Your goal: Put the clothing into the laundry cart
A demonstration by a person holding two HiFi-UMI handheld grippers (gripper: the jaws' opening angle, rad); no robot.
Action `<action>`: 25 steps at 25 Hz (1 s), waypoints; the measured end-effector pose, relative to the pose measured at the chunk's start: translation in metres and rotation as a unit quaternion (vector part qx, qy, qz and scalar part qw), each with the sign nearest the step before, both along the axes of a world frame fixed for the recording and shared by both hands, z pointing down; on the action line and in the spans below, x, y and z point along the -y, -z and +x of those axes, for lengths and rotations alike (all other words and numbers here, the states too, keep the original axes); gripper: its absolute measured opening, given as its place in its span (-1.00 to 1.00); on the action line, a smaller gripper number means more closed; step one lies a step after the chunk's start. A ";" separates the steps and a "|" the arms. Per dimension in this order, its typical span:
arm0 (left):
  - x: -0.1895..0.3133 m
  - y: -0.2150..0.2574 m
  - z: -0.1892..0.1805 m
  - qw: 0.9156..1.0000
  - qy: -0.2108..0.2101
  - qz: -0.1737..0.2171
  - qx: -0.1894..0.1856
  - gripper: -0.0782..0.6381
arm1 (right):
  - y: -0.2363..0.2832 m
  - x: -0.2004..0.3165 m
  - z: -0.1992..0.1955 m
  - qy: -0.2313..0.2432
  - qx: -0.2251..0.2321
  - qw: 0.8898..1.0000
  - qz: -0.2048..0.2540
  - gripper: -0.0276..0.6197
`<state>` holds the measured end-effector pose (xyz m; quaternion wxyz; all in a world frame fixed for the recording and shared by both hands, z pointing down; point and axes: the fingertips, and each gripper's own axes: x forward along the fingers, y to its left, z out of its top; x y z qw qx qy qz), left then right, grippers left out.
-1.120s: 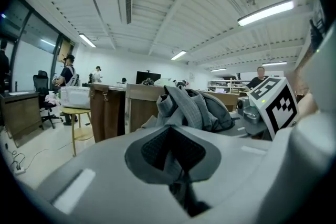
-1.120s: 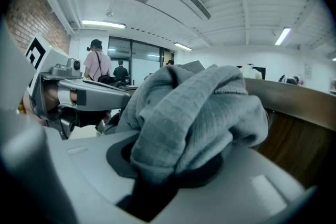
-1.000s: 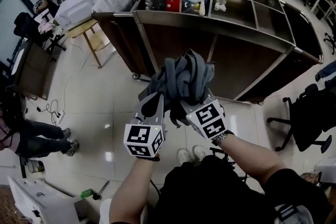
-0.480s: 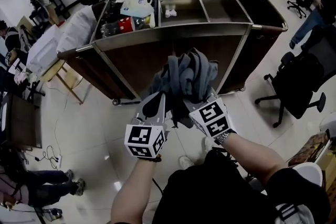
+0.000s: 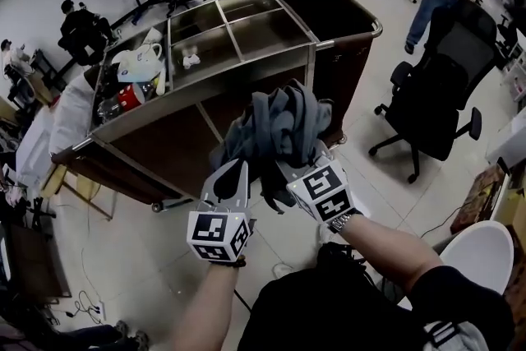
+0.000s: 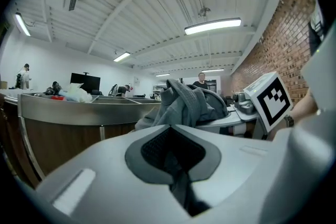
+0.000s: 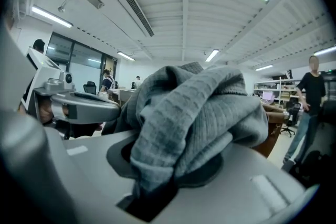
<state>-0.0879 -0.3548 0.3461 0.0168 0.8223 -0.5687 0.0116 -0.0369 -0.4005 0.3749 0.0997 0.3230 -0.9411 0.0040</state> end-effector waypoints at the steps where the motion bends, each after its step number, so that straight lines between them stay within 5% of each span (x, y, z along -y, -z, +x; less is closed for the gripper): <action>1: 0.005 0.000 0.011 1.000 -0.007 0.001 0.001 -0.78 | 0.002 0.006 0.013 -0.008 0.004 1.000 0.001 -0.50; 12: 0.080 0.005 0.108 0.998 -0.058 0.010 0.014 -0.78 | 0.029 0.082 0.126 -0.070 0.031 0.997 0.018 -0.50; 25: 0.175 0.016 0.187 0.996 -0.080 0.025 0.026 -0.78 | 0.077 0.188 0.205 -0.088 0.048 0.993 0.054 -0.50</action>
